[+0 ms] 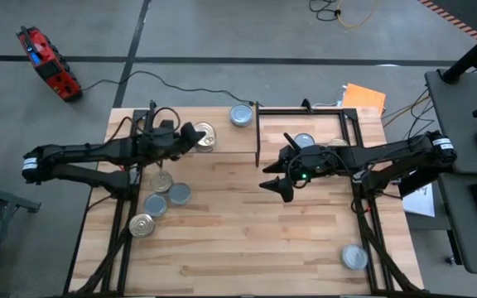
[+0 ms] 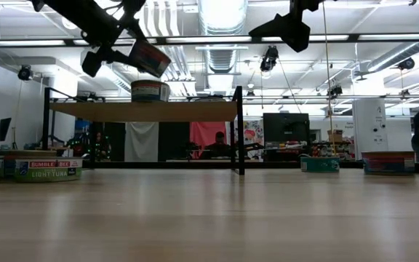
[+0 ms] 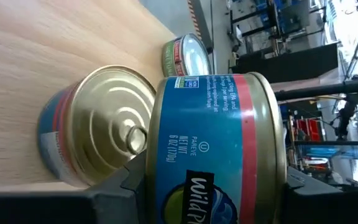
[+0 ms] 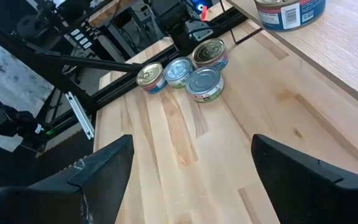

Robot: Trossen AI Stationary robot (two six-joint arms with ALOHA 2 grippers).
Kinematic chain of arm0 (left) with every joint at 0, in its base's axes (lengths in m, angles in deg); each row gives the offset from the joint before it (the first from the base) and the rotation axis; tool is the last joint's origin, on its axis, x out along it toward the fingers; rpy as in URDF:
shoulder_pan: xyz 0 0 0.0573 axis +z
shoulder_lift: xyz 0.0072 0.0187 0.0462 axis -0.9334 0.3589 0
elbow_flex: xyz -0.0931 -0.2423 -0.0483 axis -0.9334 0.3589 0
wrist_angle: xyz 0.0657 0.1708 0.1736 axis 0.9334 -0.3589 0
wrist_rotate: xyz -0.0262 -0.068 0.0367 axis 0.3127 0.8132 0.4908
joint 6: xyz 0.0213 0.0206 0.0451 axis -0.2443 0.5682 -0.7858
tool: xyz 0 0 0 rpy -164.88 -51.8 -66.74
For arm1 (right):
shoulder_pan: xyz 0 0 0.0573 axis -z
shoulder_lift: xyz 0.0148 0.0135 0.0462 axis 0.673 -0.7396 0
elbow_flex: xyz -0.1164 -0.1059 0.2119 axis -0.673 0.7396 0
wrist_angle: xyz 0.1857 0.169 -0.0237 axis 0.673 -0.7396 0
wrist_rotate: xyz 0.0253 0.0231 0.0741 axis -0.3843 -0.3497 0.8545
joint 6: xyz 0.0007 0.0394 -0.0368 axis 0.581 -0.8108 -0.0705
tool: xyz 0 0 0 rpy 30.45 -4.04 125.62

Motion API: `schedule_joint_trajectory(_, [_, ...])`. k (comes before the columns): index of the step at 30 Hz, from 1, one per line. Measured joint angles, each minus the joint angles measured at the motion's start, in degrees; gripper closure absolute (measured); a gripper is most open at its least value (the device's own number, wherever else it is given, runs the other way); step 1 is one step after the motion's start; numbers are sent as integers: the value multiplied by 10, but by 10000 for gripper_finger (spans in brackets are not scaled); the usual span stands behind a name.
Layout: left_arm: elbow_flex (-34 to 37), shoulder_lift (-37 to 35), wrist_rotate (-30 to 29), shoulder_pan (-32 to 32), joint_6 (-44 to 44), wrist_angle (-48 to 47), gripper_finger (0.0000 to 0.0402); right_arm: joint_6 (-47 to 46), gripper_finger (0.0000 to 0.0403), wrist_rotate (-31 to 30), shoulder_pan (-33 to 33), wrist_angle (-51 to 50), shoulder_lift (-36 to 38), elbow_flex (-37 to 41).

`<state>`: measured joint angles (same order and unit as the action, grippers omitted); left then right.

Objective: Stack canned seafood by type on shelf
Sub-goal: Stack the blue and pink tuna can on top of the blue and pink tuna can on the shelf

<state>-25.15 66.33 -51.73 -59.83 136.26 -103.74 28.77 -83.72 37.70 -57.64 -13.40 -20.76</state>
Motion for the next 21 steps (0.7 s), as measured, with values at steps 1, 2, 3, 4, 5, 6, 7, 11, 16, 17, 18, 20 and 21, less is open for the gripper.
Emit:
schedule_joint_trajectory(1, [0,0,0,2,1,-4,241,0,85,0,0,-1,0,0])
schedule_joint_trajectory(2, [0,0,0,4,2,-5,241,3,85,0,0,-1,0,0])
schedule_joint_trajectory(3, [0,1,-1,6,4,-5,241,4,85,0,0,-1,0,1])
schedule_joint_trajectory(4, [0,1,-1,7,7,-5,241,4,87,0,0,-2,0,1])
schedule_joint_trajectory(5, [0,1,-1,8,10,-6,241,4,88,0,0,-1,0,2])
schedule_joint_trajectory(6, [0,0,-1,9,13,-6,241,4,90,0,0,-1,0,2])
schedule_joint_trajectory(7, [0,1,-1,9,14,-6,241,4,92,0,0,-1,0,3])
schedule_joint_trajectory(11, [0,7,-1,11,22,-6,241,4,96,1,0,-2,0,6])
schedule_joint_trajectory(16, [0,17,-1,12,26,-6,241,4,91,1,0,-2,0,7])
schedule_joint_trajectory(17, [0,18,-2,13,26,-6,241,4,90,1,0,-2,0,7])
schedule_joint_trajectory(18, [0,19,-2,13,27,-6,241,4,89,1,0,-2,0,7])
schedule_joint_trajectory(20, [0,20,-2,13,27,-6,240,4,88,1,0,-2,0,7])
schedule_joint_trajectory(21, [0,20,-2,13,26,-6,236,4,88,1,0,-2,0,7])
